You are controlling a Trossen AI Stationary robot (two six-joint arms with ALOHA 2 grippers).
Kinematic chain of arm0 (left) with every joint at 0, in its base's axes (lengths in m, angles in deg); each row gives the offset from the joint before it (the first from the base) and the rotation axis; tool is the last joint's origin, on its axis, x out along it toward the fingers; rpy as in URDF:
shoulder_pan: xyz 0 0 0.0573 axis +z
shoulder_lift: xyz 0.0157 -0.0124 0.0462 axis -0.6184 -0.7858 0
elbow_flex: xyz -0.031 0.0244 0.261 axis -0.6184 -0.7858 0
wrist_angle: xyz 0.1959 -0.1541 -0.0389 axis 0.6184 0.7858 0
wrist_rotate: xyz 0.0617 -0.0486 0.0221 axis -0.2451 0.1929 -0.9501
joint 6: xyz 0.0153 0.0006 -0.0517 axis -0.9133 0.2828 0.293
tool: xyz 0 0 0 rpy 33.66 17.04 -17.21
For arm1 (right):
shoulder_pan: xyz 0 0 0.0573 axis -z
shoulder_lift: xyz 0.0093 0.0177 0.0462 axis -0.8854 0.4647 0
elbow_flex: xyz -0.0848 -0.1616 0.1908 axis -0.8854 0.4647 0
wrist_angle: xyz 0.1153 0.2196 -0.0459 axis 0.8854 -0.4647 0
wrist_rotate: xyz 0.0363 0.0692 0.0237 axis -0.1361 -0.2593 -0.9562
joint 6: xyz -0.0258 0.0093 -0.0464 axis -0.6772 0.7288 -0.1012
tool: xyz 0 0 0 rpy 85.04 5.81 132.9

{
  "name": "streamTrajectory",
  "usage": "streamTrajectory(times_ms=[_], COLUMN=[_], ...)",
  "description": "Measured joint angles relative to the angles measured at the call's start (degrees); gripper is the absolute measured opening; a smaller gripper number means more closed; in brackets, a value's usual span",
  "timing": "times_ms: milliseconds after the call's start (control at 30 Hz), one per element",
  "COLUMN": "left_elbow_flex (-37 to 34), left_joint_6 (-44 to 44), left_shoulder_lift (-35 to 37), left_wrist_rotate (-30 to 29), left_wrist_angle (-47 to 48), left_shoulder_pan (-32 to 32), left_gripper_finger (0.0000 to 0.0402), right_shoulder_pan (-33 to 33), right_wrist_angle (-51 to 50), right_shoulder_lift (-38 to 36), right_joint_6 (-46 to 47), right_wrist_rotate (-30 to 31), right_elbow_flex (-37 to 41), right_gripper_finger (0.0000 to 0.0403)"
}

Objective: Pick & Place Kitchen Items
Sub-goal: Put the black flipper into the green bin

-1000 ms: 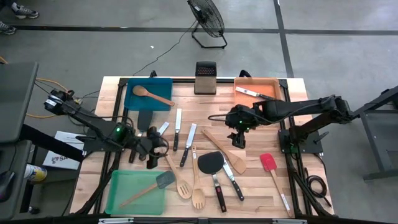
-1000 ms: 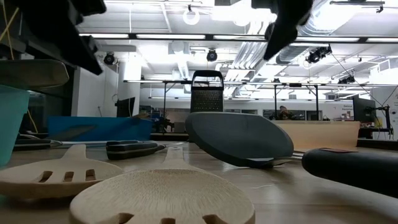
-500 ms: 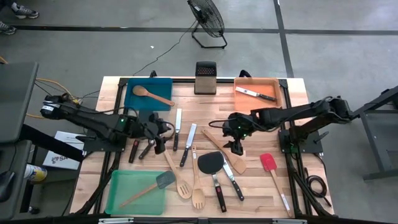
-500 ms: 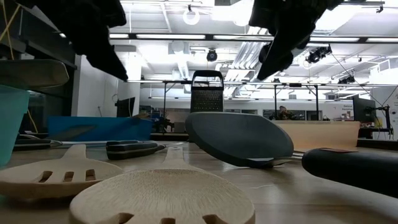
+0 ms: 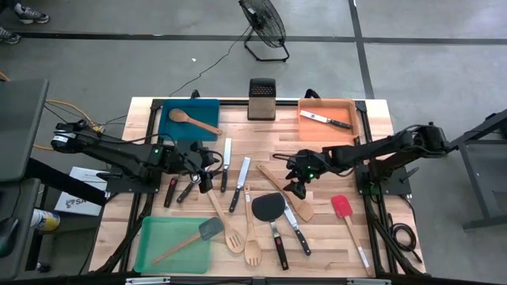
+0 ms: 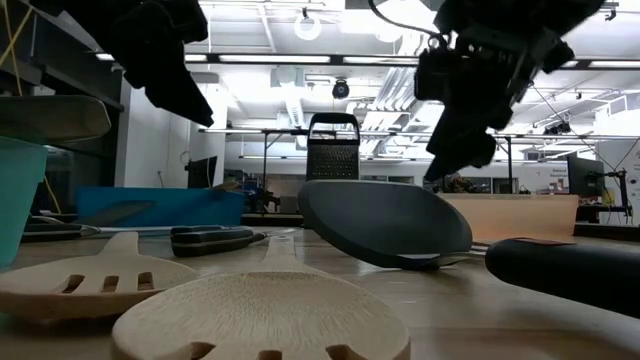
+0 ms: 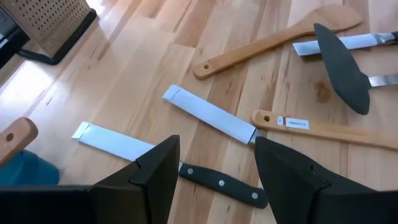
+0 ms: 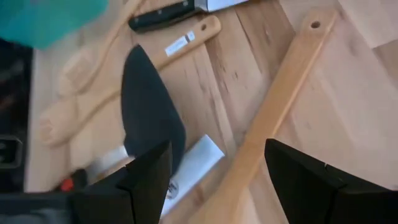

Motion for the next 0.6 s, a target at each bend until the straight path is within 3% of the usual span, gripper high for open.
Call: streamTrajectory(times_ms=[300,600], left_elbow_flex=[0.0,0.0], left_joint_6=[0.4,0.4], left_shoulder_lift=[0.0,0.0], left_wrist_rotate=[0.0,0.1], left_wrist_angle=[-0.2,-0.4], left_shoulder_pan=[0.0,0.0], left_gripper_finger=[0.0204,0.0204], right_shoulder_pan=[-0.1,-3.4], right_wrist_angle=[15.6,22.3], right_shoulder_lift=[0.0,3.3], right_joint_6=[13.2,17.8], right_wrist_rotate=[-1.7,-0.3], right_elbow_flex=[8.9,10.1], right_gripper_finger=[0.0249,0.0248])
